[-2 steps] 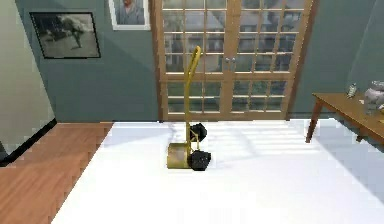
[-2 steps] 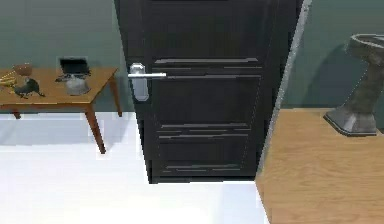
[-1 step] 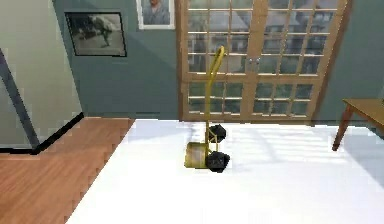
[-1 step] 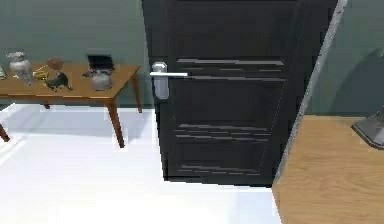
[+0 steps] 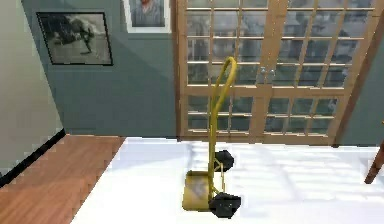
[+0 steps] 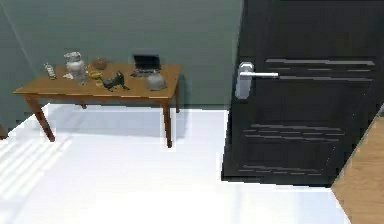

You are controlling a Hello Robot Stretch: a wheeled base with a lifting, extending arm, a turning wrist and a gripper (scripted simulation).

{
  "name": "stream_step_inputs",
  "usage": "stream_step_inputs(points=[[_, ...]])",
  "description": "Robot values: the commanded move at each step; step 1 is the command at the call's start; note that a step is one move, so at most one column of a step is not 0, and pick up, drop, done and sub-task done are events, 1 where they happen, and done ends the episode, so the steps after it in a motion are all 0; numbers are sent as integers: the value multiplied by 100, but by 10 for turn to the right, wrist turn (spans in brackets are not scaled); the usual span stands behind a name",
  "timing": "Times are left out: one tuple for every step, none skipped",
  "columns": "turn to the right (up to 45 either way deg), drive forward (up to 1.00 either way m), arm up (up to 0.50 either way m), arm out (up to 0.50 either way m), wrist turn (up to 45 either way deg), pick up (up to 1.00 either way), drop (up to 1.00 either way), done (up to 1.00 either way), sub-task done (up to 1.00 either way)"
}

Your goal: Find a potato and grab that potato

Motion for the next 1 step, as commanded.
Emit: stream_step_inputs(points=[[-450, 0, 0, 0, 0, 0, 0, 0, 0]])
